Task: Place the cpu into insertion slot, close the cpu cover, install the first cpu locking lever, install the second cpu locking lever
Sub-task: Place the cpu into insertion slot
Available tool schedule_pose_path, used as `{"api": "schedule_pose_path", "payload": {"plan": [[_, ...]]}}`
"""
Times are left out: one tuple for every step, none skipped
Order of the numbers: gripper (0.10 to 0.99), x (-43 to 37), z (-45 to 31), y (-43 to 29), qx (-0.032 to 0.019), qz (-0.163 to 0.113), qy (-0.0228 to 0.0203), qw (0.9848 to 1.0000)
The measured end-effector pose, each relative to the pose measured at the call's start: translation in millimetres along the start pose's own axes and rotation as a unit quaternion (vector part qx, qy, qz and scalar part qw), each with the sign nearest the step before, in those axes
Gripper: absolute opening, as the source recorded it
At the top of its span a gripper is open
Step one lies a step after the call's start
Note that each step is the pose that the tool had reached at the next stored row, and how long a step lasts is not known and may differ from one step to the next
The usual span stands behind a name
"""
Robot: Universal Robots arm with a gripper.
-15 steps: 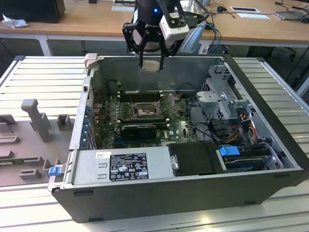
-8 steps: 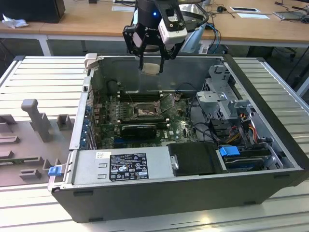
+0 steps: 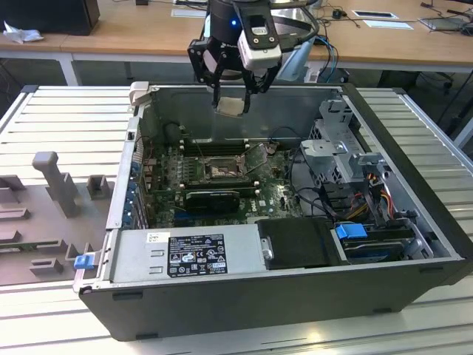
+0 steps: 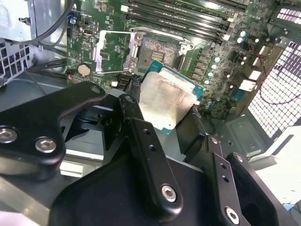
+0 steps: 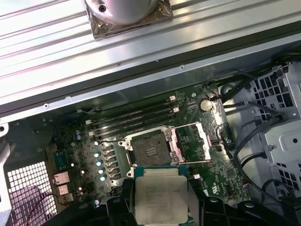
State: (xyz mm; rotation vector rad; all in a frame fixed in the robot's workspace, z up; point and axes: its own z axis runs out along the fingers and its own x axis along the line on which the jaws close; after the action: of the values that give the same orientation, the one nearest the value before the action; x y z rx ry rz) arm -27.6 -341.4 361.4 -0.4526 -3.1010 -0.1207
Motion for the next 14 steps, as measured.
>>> {"api": "schedule_pose_path", "payload": {"plan": [[0.541, 0.1, 0.1, 0.0, 0.0000, 0.002, -0.0001, 1.0000], [0.541, 0.4, 0.3, -0.1, -0.0001, 0.007, -0.0005, 1.0000], [0.541, 0.4, 0.3, -0.1, -0.0002, 0.011, -0.0008, 0.9999], [0.541, 0.4, 0.6, -0.1, -0.0004, 0.017, -0.0013, 0.9999], [0.541, 0.4, 0.8, -0.2, -0.0004, 0.022, -0.0017, 0.9998], [0.541, 0.5, 0.9, -0.2, -0.0005, 0.026, -0.0020, 0.9997], [0.541, 0.5, 1.0, -0.2, -0.0005, 0.029, -0.0022, 0.9996], [0.541, 0.5, 1.2, -0.2, -0.0006, 0.031, -0.0023, 0.9995], [0.541, 0.6, 1.3, -0.3, -0.0006, 0.034, -0.0025, 0.9994], [0.541, 0.7, 1.5, -0.3, -0.0007, 0.038, -0.0029, 0.9993], [0.541, 0.8, 1.7, -0.4, -0.0007, 0.042, -0.0032, 0.9991], [0.541, 0.8, 1.8, -0.4, -0.0008, 0.045, -0.0034, 0.9990], [0.541, 0.8, 1.9, -0.4, -0.0008, 0.047, -0.0035, 0.9989], [0.541, 0.8, 2.0, -0.4, -0.0008, 0.048, -0.0037, 0.9988]]}}
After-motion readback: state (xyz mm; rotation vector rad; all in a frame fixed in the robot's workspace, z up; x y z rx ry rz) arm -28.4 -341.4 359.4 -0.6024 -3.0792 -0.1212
